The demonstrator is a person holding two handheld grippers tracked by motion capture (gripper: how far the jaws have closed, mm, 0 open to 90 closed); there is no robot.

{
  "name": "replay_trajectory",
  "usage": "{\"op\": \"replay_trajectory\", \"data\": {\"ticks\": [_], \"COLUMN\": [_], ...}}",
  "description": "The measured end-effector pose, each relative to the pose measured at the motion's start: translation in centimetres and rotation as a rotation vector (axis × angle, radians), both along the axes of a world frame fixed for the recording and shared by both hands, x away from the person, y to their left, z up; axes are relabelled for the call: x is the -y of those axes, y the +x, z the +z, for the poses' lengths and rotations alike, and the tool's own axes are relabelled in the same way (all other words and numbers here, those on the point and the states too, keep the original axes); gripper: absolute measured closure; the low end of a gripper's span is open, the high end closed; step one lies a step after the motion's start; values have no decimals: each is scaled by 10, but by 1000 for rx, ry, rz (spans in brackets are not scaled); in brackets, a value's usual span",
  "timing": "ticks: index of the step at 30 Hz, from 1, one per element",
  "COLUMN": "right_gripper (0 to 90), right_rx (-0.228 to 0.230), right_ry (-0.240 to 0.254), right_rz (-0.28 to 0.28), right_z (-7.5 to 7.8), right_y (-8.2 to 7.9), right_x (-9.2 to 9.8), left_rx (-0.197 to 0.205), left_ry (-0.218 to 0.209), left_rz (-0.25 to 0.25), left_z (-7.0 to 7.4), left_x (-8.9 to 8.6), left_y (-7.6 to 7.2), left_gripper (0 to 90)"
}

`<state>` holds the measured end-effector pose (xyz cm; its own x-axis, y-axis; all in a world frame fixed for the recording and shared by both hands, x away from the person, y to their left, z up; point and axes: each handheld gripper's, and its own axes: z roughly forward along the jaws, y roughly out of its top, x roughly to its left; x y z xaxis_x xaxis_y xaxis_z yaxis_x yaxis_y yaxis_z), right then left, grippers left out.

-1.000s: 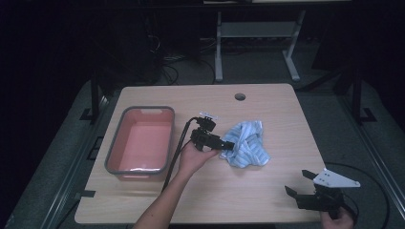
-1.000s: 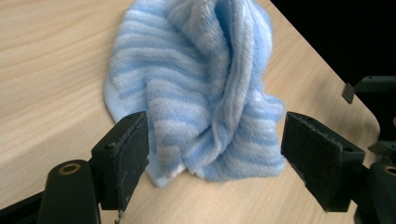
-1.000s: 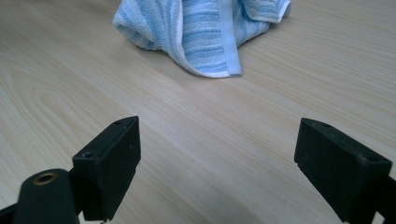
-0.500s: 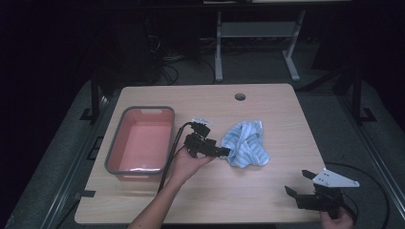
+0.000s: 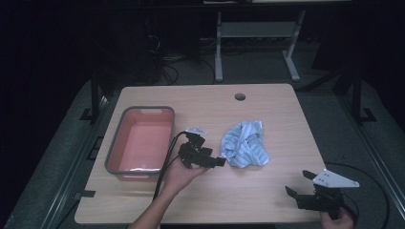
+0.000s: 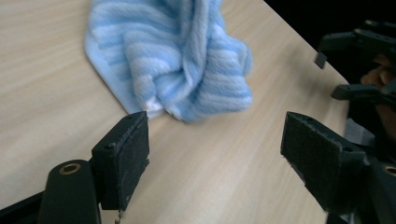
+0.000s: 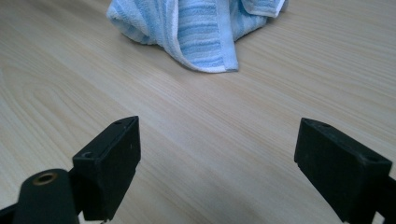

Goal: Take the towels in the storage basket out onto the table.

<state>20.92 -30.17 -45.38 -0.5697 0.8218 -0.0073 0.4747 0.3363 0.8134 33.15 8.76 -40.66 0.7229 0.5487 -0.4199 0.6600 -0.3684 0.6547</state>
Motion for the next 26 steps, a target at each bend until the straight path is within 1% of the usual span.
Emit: {"op": "replay_trajectory", "data": {"ticks": [2, 4, 5, 7, 9, 10, 11, 13, 14, 17, 19, 21, 22, 23, 24, 25, 26], "right_gripper": [139, 139, 140, 140, 140, 139, 139, 140, 140, 140, 140, 139, 139, 139, 140, 139, 139], "right_rx": [-1, 2, 1, 0, 1, 4, 8, 10, 8, 8, 6, 11, 13, 12, 15, 11, 11], "right_ry": [0, 3, 4, 1, 0, 0, -2, -3, -3, 0, 3, 1, -1, 0, -6, -3, -8], "right_rz": [-5, -4, -6, -7, -8, -10, -9, -14, -14, -20, -20, -14, -8, -4, 5, 8, 15], "right_z": [0, -1, -1, 0, 0, 0, 0, 0, 0, -1, -1, -1, -1, -1, -1, -1, -1], "right_y": [-1, -2, -2, -3, -4, -4, -5, -6, -6, -7, -9, -10, -11, -11, -11, -11, -11], "right_x": [1, 2, 1, 1, 1, 1, 1, 1, 2, 2, 1, 0, -1, -2, -4, -6, -8], "left_rx": [-4, 3, 1, 12, -1, -1, 9, 3, 3, 22, 33, 33, 36, 47, 24, 14, 44], "left_ry": [-7, -10, -16, -11, -33, -32, -21, -43, -45, -47, -62, -83, -96, -118, -111, -80, -52], "left_rz": [-10, -10, -16, -22, -30, -33, -34, -32, -31, -31, -29, -38, -41, -34, -53, -85, -81], "left_z": [-1, -1, -1, -1, -2, -2, -2, -3, -4, -7, -10, -16, -19, -23, -26, -26, -25], "left_x": [-2, -2, -2, -4, -6, -6, -7, -10, -11, -15, -18, -19, -20, -20, -18, -15, -12], "left_y": [-3, -8, -10, -14, -18, -20, -23, -26, -28, -36, -45, -51, -56, -62, -63, -65, -69], "left_gripper": [230, 231, 230, 231, 231, 230, 230, 227, 228, 222, 219, 216, 213, 216, 227, 225, 225]}}
